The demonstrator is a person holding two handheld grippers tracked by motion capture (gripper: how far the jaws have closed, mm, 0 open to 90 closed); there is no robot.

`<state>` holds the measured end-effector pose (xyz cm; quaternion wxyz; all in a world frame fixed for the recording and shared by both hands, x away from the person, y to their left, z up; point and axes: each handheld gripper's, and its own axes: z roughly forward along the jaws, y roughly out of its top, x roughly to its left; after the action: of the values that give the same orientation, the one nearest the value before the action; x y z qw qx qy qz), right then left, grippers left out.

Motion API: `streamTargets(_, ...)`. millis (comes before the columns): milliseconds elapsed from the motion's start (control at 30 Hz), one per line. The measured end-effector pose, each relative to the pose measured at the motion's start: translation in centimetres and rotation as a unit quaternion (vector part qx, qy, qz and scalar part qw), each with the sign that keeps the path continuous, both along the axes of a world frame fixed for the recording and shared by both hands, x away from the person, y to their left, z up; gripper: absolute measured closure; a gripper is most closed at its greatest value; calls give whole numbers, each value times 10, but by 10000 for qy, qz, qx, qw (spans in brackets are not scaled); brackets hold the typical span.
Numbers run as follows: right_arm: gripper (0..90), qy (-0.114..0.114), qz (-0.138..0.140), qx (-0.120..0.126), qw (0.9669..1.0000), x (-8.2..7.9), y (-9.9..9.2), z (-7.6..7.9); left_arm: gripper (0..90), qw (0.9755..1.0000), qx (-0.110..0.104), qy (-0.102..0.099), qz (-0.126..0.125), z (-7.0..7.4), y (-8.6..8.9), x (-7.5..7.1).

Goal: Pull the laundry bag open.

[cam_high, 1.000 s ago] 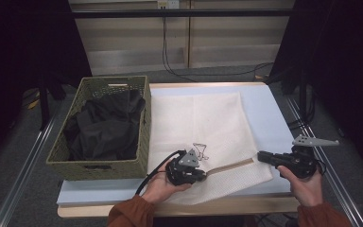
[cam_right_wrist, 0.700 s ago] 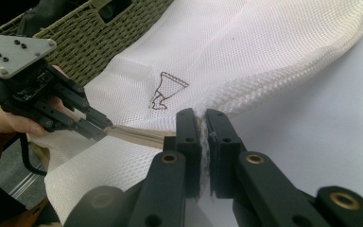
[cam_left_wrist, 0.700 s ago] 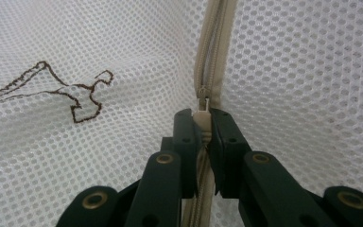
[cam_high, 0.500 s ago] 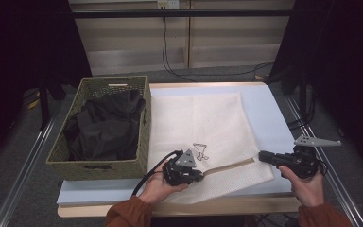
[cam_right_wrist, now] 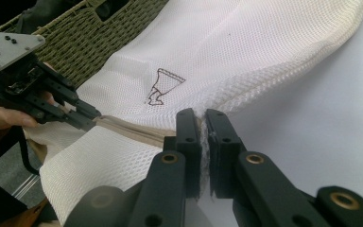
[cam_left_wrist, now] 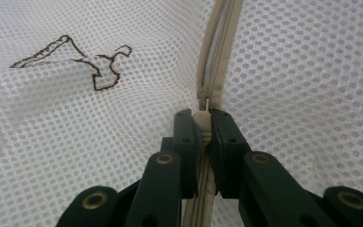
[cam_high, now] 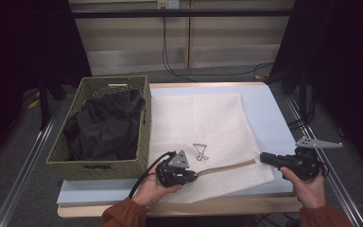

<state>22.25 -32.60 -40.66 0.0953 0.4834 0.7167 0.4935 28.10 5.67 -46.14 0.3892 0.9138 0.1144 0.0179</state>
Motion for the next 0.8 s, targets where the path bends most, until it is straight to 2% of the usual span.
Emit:
streamTargets(100,853,2,11,5,10000,-1,0,-1,820,10000,-7,-25,33,1,4,-1)
streamTargets(133,853,6,18,1,10000,-1,0,-1,820,9998,-108,-117,87,1,5,-2)
streamTargets(167,853,4,10,-3,10000,-1,0,-1,819,9998,-84,-146,58,2,7,-2)
streamTargets(200,853,-4,1,-1,10000,-1,0,0,819,9998,-136,-86,89,1,8,-2)
streamTargets(233,853,-5,6,-3,10000,-1,0,0,820,9999,-5,-141,49,2,11,-2)
streamTargets(300,853,-14,1,0,10000,-1,-1,-1,820,9999,-66,-58,136,2,14,-2)
streamTargets(433,853,14,-13,35,10000,-1,-1,-2,820,9998,-141,-66,153,1,16,-3)
streamTargets(500,853,27,-18,14,10000,-2,-1,-3,819,9999,-76,-61,136,2,18,-3)
streamTargets(533,853,16,-6,17,10000,-2,-1,-3,820,9998,-110,-69,140,1,19,-3)
streamTargets(567,853,16,-6,6,10000,-2,-1,-3,819,9999,-3,-91,136,2,20,-3)
streamTargets(600,853,14,-9,7,10000,-3,-1,-3,820,9998,-77,-82,165,1,21,-3)
streamTargets(800,853,-29,33,4,10000,-4,-1,-4,819,9997,-46,-74,237,0,29,-5)
